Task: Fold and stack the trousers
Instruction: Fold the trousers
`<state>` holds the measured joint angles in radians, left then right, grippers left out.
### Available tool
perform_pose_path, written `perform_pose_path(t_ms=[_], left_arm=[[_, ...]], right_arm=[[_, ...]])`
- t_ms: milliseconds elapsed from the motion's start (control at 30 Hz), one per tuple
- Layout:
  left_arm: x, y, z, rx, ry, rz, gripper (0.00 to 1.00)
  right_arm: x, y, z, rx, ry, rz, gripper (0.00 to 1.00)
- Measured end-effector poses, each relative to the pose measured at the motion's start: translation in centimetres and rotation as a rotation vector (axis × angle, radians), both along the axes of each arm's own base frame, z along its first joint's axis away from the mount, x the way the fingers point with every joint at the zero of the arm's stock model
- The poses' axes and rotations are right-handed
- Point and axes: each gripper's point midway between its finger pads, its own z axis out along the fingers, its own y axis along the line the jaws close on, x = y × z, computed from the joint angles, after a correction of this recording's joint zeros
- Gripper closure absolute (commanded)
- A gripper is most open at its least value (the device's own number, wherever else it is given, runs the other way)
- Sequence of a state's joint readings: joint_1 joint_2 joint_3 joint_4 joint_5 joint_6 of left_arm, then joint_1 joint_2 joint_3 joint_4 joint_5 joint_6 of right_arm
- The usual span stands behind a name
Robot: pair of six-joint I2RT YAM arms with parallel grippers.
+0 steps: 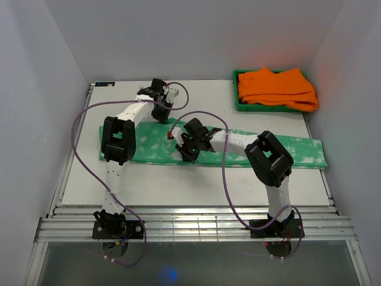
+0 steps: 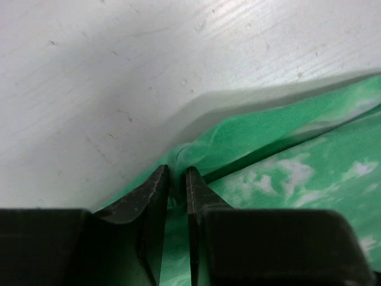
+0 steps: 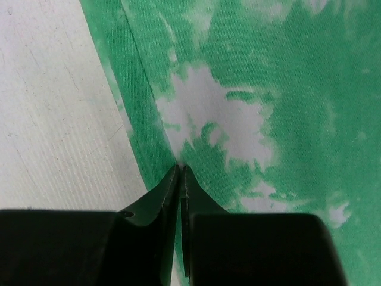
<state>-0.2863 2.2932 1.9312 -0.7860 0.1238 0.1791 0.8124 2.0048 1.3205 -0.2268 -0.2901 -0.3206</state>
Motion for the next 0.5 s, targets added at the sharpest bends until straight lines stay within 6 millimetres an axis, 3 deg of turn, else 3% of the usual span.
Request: perform_pose_path(t_ms=[67,133,167,367,500], left_arm=[[0.9,0.0,0.4,0.036,-0.030,-0.001,0.66],[1.7,0.0,0.6,0.061,-0.052,-0.008,0.47],[1.9,0.0,0.8,0.065,-0.058,-0.012,0.43],[2.1,-0.2,1.2,0.063,-0.063,-0.030,0.32],[1.2,-1.1,1.0,0.066,-0.040,-0.053,0.30]], right_arm=[[0.0,0.0,0.0,-0.002,-0.005,0.007,0.92],[0.0,0.0,0.0,-0.003,-0.008,0.013,0.92],[-0.1,0.0,0.0,-0.003,-0.010,0.016,0.92],[-0.1,0.1,0.0,-0.009,-0.024,0.028,0.92],[-0.1,0.1,0.0,-0.013,-0.031,0.030,0.92]])
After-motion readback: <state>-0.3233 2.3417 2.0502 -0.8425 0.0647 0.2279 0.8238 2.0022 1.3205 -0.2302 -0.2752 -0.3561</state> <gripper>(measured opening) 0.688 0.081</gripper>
